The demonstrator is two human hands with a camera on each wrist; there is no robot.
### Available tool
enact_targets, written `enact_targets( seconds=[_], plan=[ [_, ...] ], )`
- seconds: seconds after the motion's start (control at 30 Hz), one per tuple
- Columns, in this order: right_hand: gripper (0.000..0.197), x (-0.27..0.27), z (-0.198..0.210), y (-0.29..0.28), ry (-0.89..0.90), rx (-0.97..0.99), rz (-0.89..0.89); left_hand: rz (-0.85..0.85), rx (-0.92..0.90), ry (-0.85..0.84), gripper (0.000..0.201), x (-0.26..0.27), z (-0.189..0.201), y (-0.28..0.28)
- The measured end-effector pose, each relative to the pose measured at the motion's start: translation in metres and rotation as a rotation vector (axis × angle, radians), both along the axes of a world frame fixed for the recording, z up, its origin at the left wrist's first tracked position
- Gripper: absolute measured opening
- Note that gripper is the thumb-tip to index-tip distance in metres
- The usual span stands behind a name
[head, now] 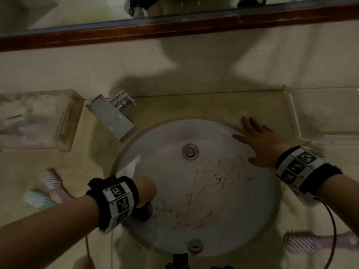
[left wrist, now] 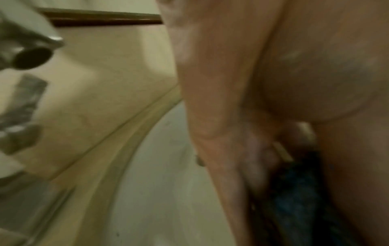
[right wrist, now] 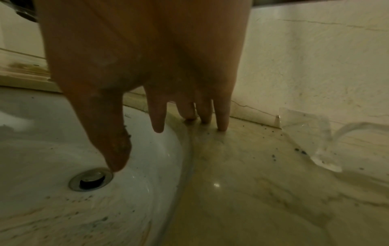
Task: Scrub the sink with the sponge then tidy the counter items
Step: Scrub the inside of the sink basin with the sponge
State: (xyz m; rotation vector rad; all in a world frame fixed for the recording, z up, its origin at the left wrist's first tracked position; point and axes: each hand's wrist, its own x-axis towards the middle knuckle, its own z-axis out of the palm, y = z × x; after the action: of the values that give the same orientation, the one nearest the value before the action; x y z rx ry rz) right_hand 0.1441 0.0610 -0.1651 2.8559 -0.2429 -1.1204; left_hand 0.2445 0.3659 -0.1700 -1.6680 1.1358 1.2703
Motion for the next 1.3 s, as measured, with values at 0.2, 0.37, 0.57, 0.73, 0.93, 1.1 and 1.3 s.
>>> enact_targets(
  seconds=[0.2,0.37,0.57,0.73,0.93,1.1,1.3],
  plan=[
    [0.087,-0.001,0.000,-0.001,-0.004,0.002,0.008,-0.212,0.082,0.119,0.031,-0.019,-0.015,0.002],
    [0.087,-0.002,-0.001,-0.002,-0.015,0.006,0.014,-0.126,-0.037,0.088,0.034,-0.016,-0.041,-0.007],
    [0.087,-0.002,-0.002,-0.003,-0.046,0.021,0.013,-0.138,-0.078,0.046,0.039,-0.001,-0.041,-0.032],
    [0.088,-0.003,-0.005,-0.004,-0.066,0.027,0.021,-0.106,-0.180,0.099,0.035,-0.003,-0.010,-0.023],
    [0.087,-0.005,-0.005,-0.003,-0.074,0.017,0.027,-0.263,-0.031,0.201,0.028,-0.036,-0.006,-0.006],
    [0.086,-0.004,-0.004,-0.004,-0.071,0.034,0.014,-0.191,-0.104,0.155,0.031,-0.030,-0.034,-0.019],
    [0.086,-0.003,-0.005,-0.006,-0.070,0.040,0.013,-0.164,-0.178,0.033,0.032,-0.004,-0.050,-0.042]
  ],
)
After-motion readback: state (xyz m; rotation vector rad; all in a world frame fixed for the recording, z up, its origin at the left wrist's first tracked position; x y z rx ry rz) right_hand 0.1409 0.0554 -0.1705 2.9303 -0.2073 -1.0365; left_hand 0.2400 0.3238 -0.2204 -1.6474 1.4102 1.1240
